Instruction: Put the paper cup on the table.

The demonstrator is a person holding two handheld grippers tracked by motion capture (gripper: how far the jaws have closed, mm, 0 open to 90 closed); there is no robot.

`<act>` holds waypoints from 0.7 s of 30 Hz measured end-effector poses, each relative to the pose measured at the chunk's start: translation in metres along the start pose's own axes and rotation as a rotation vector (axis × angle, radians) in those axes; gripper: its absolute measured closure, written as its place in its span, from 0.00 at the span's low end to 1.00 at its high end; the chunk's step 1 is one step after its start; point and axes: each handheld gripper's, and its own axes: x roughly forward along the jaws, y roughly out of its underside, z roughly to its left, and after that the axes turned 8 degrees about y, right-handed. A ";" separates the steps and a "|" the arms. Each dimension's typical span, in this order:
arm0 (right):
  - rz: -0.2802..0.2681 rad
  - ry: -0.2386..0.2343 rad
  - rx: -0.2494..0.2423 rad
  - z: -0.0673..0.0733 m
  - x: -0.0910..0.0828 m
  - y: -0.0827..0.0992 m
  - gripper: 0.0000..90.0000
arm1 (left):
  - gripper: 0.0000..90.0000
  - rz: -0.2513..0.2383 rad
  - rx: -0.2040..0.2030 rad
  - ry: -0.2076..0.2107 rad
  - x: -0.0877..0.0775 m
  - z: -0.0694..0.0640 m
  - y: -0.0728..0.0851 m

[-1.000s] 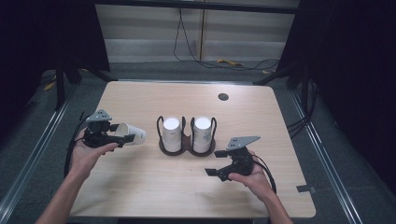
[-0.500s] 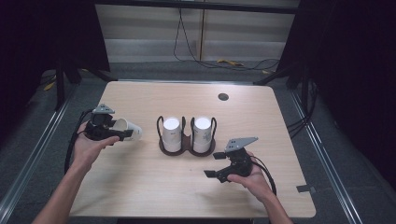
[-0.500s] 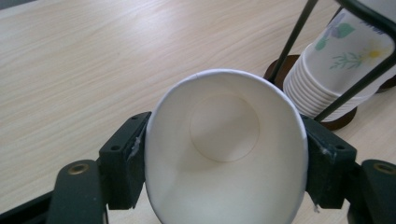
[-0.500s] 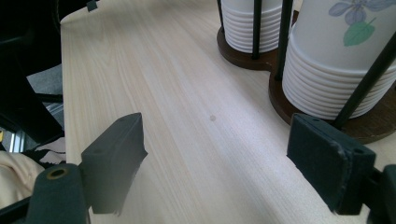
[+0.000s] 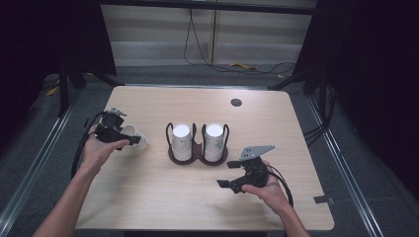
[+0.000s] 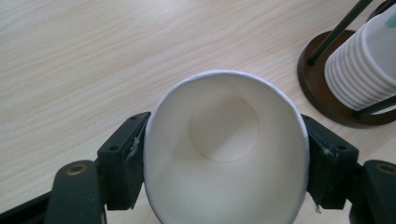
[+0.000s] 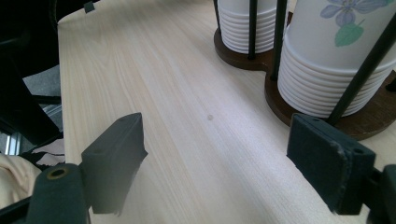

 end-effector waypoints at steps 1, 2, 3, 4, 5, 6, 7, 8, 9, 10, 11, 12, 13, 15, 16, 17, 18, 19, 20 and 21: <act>0.001 0.001 0.000 0.000 0.000 0.000 0.21 | 0.29 0.000 -0.004 -0.002 0.001 0.000 0.000; -0.002 0.000 0.000 0.000 0.000 0.000 0.21 | 0.29 0.005 -0.006 -0.002 0.002 0.001 -0.001; -0.001 0.001 0.001 0.000 0.000 0.000 0.21 | 0.29 0.012 -0.006 -0.008 0.003 0.002 -0.002; -0.002 0.000 0.000 0.000 0.000 0.000 0.21 | 0.29 0.018 -0.005 -0.009 0.004 0.002 -0.002; 0.000 0.001 -0.001 0.000 0.000 0.000 0.21 | 0.28 0.023 -0.007 -0.011 0.006 0.002 -0.003; 0.001 0.001 -0.001 0.000 0.000 0.000 0.21 | 0.28 0.030 0.001 -0.019 0.006 0.003 -0.003; 0.003 -0.002 0.001 0.000 0.001 0.000 0.21 | 0.28 0.035 -0.006 -0.016 0.008 0.004 -0.004; 0.003 -0.002 0.001 0.000 0.001 0.000 0.21 | 0.28 0.035 -0.006 -0.016 0.008 0.004 -0.004; 0.005 0.000 0.001 0.000 0.001 0.001 0.21 | 0.28 0.037 -0.007 -0.013 0.009 0.004 -0.004; 0.007 0.001 -0.005 0.000 0.002 0.001 0.21 | 0.28 0.048 -0.004 -0.027 0.011 0.005 -0.004; 0.008 -0.002 -0.004 0.001 0.002 0.001 0.21 | 0.27 0.052 0.001 -0.025 0.012 0.005 -0.004; 0.008 -0.002 -0.004 0.001 0.002 0.001 0.21 | 0.26 0.052 0.001 -0.025 0.012 0.005 -0.004; 0.012 -0.002 -0.004 0.001 0.002 0.001 0.21 | 0.26 0.051 -0.007 -0.029 0.013 0.004 -0.005; 0.012 -0.002 -0.005 0.001 0.001 0.002 0.21 | 0.26 0.051 0.001 -0.029 0.014 0.004 -0.006; 0.013 0.000 -0.005 0.001 0.001 0.002 0.21 | 0.25 0.048 0.001 -0.032 0.015 0.004 -0.007; 0.013 0.001 -0.006 0.000 0.001 0.002 0.21 | 0.25 0.047 0.007 -0.026 0.015 0.004 -0.007; 0.013 -0.001 -0.005 0.001 0.001 0.002 0.21 | 0.25 0.041 -0.005 -0.020 0.016 0.004 -0.007; 0.014 0.000 -0.006 0.001 0.001 0.002 0.21 | 0.24 0.034 -0.009 -0.025 0.016 0.005 -0.006; 0.014 0.000 -0.006 0.001 0.001 0.002 0.21 | 0.24 0.034 -0.009 -0.025 0.016 0.005 -0.006; 0.012 0.002 -0.004 0.001 0.001 0.002 0.21 | 0.24 0.026 -0.015 -0.017 0.018 0.005 -0.005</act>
